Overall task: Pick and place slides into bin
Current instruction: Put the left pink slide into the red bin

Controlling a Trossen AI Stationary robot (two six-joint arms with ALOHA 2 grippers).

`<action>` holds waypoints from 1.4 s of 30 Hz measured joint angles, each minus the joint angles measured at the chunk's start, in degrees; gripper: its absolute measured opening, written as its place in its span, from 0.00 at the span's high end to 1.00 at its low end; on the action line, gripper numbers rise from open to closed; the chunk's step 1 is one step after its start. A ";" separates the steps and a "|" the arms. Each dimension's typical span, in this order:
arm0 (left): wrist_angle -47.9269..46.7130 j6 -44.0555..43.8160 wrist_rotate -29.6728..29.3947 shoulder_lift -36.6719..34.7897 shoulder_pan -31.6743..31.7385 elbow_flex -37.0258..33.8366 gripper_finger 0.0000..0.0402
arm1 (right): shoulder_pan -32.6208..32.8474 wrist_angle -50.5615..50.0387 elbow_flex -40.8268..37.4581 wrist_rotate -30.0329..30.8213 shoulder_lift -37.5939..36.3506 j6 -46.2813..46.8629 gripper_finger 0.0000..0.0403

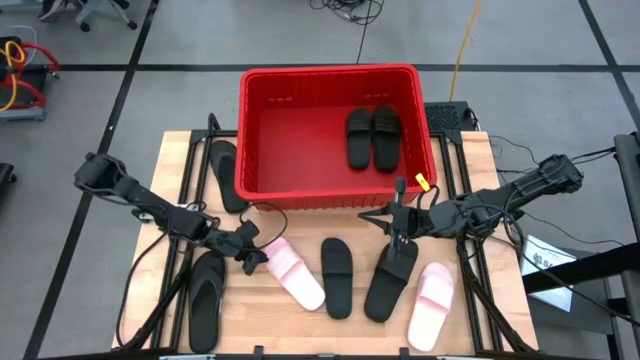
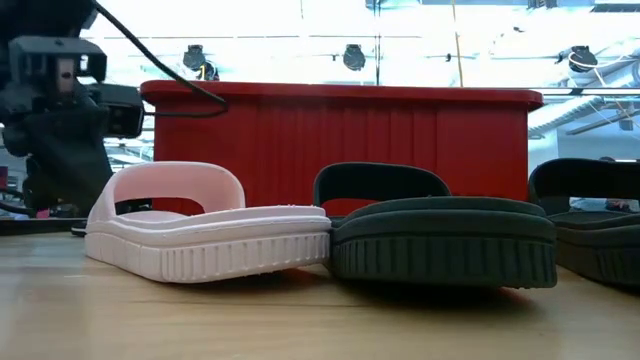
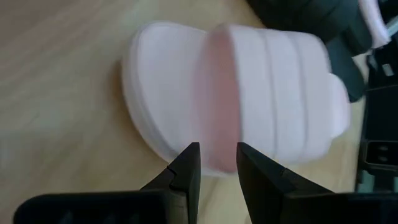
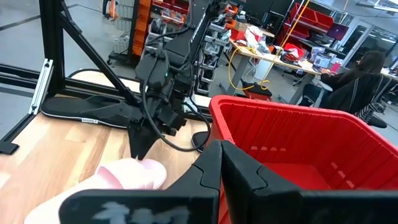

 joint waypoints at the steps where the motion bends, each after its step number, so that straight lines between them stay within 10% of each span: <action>1: 0.74 -0.05 0.54 0.63 0.50 0.00 0.76 | 0.00 0.00 0.00 0.02 0.00 0.17 1.00; 42: 15.87 7.57 5.62 9.10 2.59 0.04 0.76 | -0.13 -0.22 0.00 0.13 0.02 1.27 1.00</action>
